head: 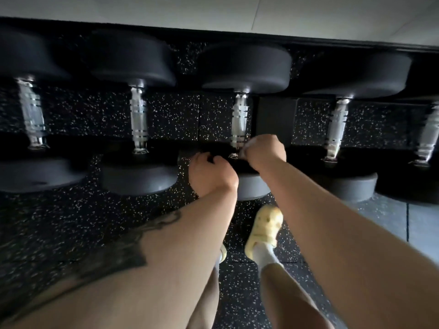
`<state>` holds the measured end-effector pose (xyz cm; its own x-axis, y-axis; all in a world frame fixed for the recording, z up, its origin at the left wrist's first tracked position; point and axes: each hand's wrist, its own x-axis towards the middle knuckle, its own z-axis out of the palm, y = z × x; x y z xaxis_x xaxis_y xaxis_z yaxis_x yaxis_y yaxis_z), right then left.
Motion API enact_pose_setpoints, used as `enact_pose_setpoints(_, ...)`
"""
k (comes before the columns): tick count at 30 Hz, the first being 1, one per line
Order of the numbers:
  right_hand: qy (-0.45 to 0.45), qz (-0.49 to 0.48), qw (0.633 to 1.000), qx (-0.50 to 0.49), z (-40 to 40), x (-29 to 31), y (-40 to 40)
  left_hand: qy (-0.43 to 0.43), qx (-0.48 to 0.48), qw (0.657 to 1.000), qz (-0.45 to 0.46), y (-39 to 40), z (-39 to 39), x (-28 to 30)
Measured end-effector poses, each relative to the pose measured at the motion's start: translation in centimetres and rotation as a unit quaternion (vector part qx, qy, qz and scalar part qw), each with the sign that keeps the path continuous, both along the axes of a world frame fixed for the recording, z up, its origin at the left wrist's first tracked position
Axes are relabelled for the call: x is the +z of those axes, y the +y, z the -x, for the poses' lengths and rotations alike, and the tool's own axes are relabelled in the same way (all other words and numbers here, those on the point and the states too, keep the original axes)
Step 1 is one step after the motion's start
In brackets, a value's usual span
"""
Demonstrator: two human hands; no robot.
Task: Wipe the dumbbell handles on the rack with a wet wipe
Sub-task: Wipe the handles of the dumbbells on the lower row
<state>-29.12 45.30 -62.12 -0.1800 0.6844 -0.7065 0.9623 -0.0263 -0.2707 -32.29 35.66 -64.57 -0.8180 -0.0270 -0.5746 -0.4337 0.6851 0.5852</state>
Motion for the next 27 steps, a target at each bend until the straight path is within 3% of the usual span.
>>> enact_pose_setpoints(3,0.042,-0.002,0.999,0.012,-1.2,1.0,-0.2,0.034,0.05,0.998,-0.001,0.0,-0.7,-0.3)
enact_pose_setpoints(6,0.02,0.023,0.999,0.033,-0.8,0.0,0.9,0.027,0.087,0.996,0.0,0.0,-0.7,-0.6)
enact_pose_setpoints(13,0.052,0.059,0.996,-0.046,0.4,-2.5,1.8,0.0,0.096,0.995,0.011,-0.1,-0.8,-0.8)
enact_pose_setpoints(18,0.021,0.051,0.998,0.033,-1.4,-1.9,1.8,-0.015,0.084,0.996,0.008,-0.1,-0.9,-0.6)
enact_pose_setpoints(27,0.015,0.053,0.998,0.011,0.0,-2.5,2.0,0.007,0.073,0.997,-0.009,-0.1,-0.9,-0.4)
